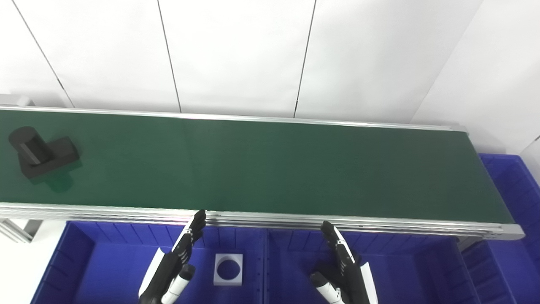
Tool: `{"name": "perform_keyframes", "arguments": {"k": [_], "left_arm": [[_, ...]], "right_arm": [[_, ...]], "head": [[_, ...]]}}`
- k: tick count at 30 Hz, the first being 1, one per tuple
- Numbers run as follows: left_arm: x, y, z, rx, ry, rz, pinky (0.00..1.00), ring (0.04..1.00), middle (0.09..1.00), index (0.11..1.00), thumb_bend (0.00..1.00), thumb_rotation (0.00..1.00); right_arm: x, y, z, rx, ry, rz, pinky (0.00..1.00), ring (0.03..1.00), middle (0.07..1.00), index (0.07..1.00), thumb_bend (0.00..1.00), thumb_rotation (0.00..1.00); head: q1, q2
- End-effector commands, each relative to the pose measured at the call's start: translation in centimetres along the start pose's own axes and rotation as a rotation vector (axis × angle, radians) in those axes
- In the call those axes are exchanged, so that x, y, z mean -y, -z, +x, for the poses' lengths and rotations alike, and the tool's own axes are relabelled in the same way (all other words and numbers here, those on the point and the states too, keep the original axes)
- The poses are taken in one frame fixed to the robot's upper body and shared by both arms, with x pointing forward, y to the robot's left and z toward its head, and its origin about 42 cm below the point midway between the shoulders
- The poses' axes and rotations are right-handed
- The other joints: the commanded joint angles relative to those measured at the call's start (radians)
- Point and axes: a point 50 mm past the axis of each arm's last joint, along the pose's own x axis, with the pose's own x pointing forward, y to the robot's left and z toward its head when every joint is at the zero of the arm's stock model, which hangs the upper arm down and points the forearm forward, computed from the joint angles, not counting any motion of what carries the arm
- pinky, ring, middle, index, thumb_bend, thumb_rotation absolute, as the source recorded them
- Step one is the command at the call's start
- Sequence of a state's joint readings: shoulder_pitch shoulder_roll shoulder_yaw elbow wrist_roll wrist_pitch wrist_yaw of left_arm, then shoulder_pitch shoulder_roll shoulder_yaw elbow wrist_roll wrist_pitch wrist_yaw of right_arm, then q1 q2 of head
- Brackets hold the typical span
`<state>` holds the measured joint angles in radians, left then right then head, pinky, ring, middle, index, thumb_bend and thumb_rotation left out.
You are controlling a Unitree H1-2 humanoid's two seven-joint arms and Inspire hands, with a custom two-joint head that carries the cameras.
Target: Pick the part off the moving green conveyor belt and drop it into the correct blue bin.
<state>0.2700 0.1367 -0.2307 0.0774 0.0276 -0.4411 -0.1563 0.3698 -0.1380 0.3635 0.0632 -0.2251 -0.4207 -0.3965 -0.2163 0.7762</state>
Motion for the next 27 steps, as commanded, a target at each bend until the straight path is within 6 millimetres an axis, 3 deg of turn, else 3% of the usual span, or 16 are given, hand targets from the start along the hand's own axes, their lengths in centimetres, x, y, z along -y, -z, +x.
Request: {"name": "perform_keyframes", "arguments": {"k": [1,27], "left_arm": [[-0.29,-0.89,0.32,0.056,-0.001,0.011,0.98,0.983,0.999,0.986,0.69,0.96],[-0.43,-0.45,0.31,0.045,-0.006,-0.016,0.9,0.936,0.955,0.943,0.7,0.92]], "right_arm": [[0.01,-1.23,0.3,0.075,0.009,0.035,0.92,0.915,0.907,0.926,0.79,0.79],[-0.14,-1.48,0.52,0.081,0.016,0.031,0.91,0.9,0.889,0.919,0.79,0.8]], "head": [[0.0,0.001],[-0.014,0.003]]}}
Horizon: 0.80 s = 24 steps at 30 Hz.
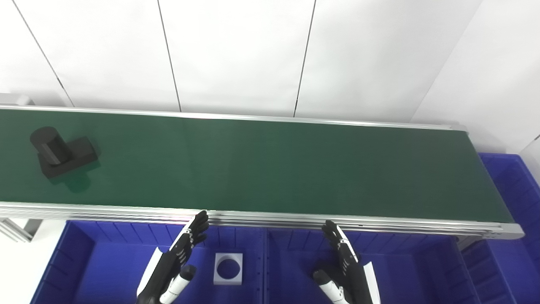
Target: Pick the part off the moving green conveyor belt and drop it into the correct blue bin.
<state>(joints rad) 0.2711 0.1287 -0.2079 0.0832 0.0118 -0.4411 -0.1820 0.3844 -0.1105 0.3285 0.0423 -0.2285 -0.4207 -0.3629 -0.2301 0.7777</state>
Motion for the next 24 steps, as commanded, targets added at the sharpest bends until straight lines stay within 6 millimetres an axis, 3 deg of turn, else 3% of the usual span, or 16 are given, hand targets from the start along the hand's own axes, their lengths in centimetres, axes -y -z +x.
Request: {"name": "perform_keyframes", "arguments": {"k": [1,5,9,13,20,24], "left_arm": [[-0.2,-0.6,0.4,0.048,-0.001,-0.002,0.9,0.934,0.953,0.942,0.71,0.92],[0.1,-0.3,0.6,0.04,0.008,0.0,0.9,0.936,0.956,0.938,0.71,0.92],[0.9,0.0,0.6,0.027,0.005,-0.007,0.89,0.924,0.941,0.92,0.73,0.89],[1.8,0.2,0.7,0.017,0.011,0.008,0.88,0.923,0.945,0.915,0.74,0.87],[3.0,0.2,1.1,0.023,0.016,0.081,0.84,0.914,0.945,0.911,0.75,0.86],[3.4,0.4,1.1,0.023,0.007,0.087,0.82,0.892,0.921,0.893,0.75,0.83]], "right_arm": [[-0.1,-1.0,0.6,0.078,0.002,0.019,0.91,0.899,0.889,0.918,0.79,0.8],[0.1,-0.7,0.5,0.067,0.006,0.013,0.91,0.896,0.887,0.917,0.78,0.79],[0.8,-0.4,0.2,0.054,-0.001,0.014,0.9,0.893,0.887,0.922,0.76,0.8],[1.3,-0.2,0.2,0.043,0.003,0.033,0.92,0.898,0.885,0.917,0.75,0.79],[2.0,-0.3,0.2,0.05,0.012,0.018,0.94,0.909,0.886,0.921,0.74,0.83],[2.3,0.2,0.2,0.037,0.011,0.014,0.95,0.916,0.892,0.922,0.77,0.87]], "head": [[0.0,0.001],[0.04,-0.019],[0.175,-0.066],[0.264,-0.106],[0.368,-0.168],[0.388,-0.209]]}}
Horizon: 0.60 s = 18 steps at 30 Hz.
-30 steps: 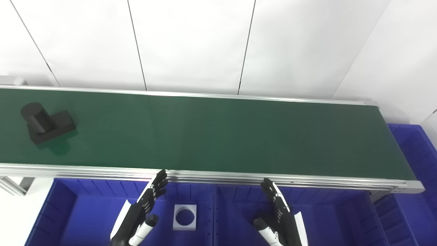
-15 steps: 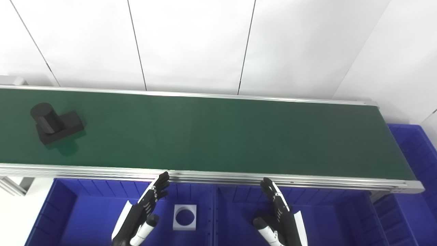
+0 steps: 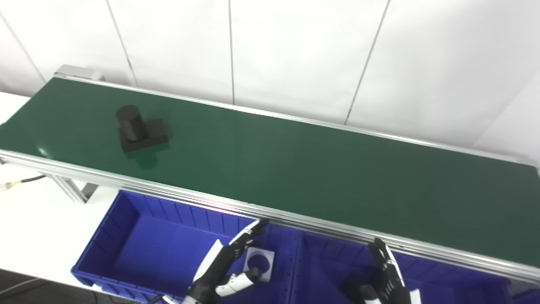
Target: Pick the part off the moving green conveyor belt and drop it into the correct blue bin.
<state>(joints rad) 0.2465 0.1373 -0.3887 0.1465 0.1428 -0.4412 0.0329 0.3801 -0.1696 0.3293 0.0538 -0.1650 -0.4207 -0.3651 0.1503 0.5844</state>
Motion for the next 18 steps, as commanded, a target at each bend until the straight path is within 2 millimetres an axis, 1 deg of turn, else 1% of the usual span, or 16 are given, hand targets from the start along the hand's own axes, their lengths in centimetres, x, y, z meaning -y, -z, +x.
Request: {"name": "perform_keyframes", "arguments": {"k": [1,5,8,11,16,18], "left_arm": [[-0.5,-0.6,0.5,0.054,-0.019,0.019,0.82,0.891,0.92,0.892,0.76,0.83],[-0.4,-0.4,0.5,0.052,-0.024,0.046,0.8,0.88,0.91,0.882,0.77,0.82],[-0.3,-0.2,0.5,0.05,-0.03,0.059,0.8,0.878,0.903,0.875,0.78,0.81],[-0.2,0.0,0.4,0.05,-0.04,0.076,0.8,0.872,0.896,0.866,0.77,0.8],[-0.1,0.3,0.4,0.055,-0.034,0.103,0.81,0.874,0.894,0.868,0.76,0.79],[-0.2,0.4,0.4,0.055,-0.034,0.111,0.81,0.87,0.891,0.865,0.76,0.79]], "right_arm": [[0.3,-0.6,0.3,0.062,0.009,0.015,0.95,0.916,0.893,0.923,0.77,0.87],[0.3,-0.3,0.4,0.056,0.001,0.015,0.96,0.92,0.897,0.934,0.75,0.88],[0.3,-0.2,0.5,0.049,0.003,0.018,0.94,0.909,0.887,0.929,0.75,0.87],[0.2,0.0,0.5,0.042,0.004,0.02,0.94,0.905,0.885,0.925,0.74,0.86],[0.2,0.2,0.5,0.034,0.002,0.022,0.93,0.905,0.886,0.927,0.75,0.86],[0.1,0.3,0.4,0.032,-0.003,0.022,0.94,0.908,0.888,0.928,0.75,0.86]], "head": [[0.008,-0.015],[0.012,-0.047],[0.013,-0.055],[0.015,-0.08],[0.019,-0.096],[0.025,-0.111]]}}
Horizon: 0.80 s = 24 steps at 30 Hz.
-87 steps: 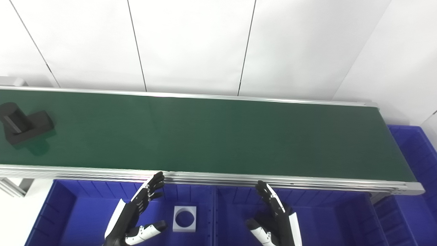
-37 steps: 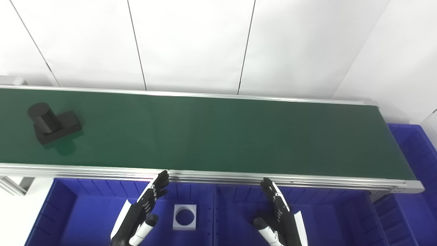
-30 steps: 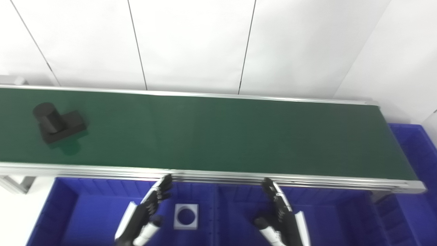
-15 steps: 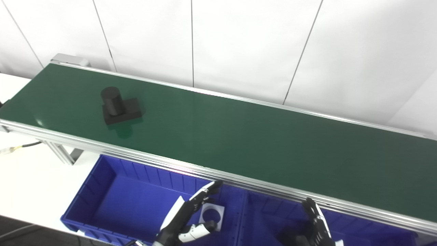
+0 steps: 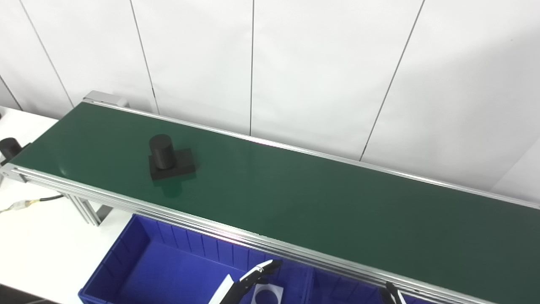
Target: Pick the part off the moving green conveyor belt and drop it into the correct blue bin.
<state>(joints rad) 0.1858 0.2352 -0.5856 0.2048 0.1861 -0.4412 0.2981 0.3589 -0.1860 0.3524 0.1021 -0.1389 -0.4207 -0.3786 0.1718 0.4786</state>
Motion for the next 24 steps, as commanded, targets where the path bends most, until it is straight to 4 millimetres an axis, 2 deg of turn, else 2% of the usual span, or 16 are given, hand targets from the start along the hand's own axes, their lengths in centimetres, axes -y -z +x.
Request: {"name": "perform_keyframes", "arguments": {"k": [1,6,10,13,19,24], "left_arm": [[-0.6,-0.6,0.7,0.06,-0.02,0.02,0.81,0.869,0.89,0.864,0.76,0.79],[-0.8,-0.4,0.7,0.062,-0.02,0.035,0.81,0.869,0.891,0.866,0.77,0.79],[-0.9,-0.2,0.7,0.063,-0.021,0.041,0.81,0.867,0.888,0.856,0.75,0.77],[-1.0,-0.1,0.7,0.062,-0.015,0.044,0.8,0.866,0.887,0.86,0.76,0.77],[-1.0,-0.1,0.6,0.057,-0.023,0.036,0.8,0.863,0.883,0.852,0.76,0.76],[-1.0,0.0,0.7,0.054,-0.017,0.032,0.8,0.866,0.887,0.857,0.76,0.76]], "right_arm": [[0.1,-0.7,0.2,0.064,0.007,0.02,0.94,0.908,0.888,0.928,0.75,0.86],[-0.2,-0.6,0.2,0.064,0.002,0.014,0.94,0.902,0.893,0.93,0.69,0.86],[-0.4,-0.5,0.2,0.056,0.001,0.022,0.99,0.933,0.901,0.945,0.65,0.84],[-0.5,-0.6,0.2,0.063,0.014,0.019,0.97,0.921,0.897,0.942,0.64,0.84],[-0.5,-0.8,0.3,0.075,0.027,0.013,0.97,0.909,0.881,0.928,0.66,0.84],[0.0,-1.6,0.8,0.118,0.047,0.004,0.95,0.904,0.881,0.917,0.72,0.83]], "head": [[0.004,-0.006],[0.006,-0.03],[0.001,-0.028],[-0.006,-0.029],[-0.012,-0.026],[-0.009,-0.028]]}}
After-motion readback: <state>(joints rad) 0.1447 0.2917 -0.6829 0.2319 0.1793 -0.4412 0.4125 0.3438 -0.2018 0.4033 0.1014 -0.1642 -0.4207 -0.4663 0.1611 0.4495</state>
